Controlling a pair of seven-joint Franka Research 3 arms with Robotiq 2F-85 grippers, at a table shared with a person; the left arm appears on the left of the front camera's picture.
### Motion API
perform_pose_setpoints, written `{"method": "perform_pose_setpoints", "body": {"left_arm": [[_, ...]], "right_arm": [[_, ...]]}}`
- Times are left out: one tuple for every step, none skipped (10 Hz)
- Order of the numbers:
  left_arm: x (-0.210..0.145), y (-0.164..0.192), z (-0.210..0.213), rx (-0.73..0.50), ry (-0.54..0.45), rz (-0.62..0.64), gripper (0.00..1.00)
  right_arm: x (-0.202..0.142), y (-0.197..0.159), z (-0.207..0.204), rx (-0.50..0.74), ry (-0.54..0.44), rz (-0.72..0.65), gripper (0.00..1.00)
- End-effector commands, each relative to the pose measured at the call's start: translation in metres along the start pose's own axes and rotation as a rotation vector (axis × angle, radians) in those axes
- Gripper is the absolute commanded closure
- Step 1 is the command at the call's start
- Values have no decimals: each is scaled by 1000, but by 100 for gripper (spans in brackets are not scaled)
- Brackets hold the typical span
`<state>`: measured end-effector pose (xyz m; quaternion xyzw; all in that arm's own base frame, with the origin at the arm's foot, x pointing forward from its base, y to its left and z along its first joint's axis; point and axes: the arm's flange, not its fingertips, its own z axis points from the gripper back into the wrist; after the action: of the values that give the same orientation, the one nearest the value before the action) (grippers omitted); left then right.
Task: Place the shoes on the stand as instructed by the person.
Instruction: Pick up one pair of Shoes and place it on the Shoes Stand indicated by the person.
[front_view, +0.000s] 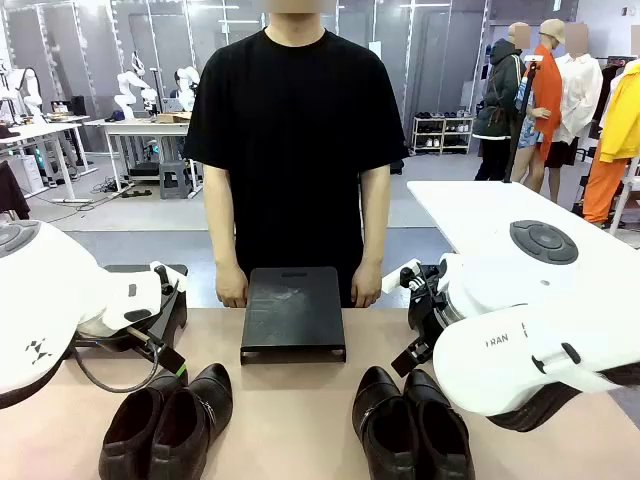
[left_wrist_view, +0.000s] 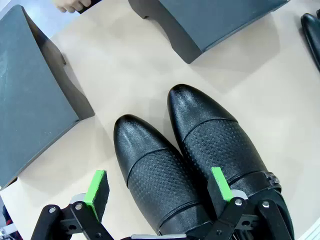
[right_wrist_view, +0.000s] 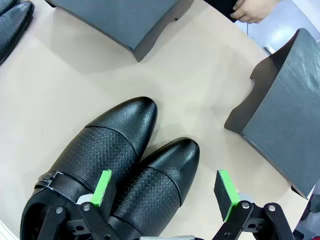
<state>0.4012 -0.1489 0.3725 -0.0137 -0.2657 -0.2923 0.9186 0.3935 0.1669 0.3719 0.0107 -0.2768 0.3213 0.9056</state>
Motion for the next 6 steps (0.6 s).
{"method": "perform_pose_setpoints", "body": {"left_arm": [[0,0,0,0,0,-1,0],[0,0,0,0,0,-1,0],[0,0,0,0,0,-1,0],[0,0,0,0,0,-1,0],[0,0,0,0,0,-1,0],[0,0,0,0,0,-1,0]], "right_arm": [[0,0,0,0,0,0,0],[0,0,0,0,0,0,0],[0,0,0,0,0,0,0],[0,0,0,0,0,0,0],[0,0,0,0,0,0,0],[0,0,0,0,0,0,0]]}}
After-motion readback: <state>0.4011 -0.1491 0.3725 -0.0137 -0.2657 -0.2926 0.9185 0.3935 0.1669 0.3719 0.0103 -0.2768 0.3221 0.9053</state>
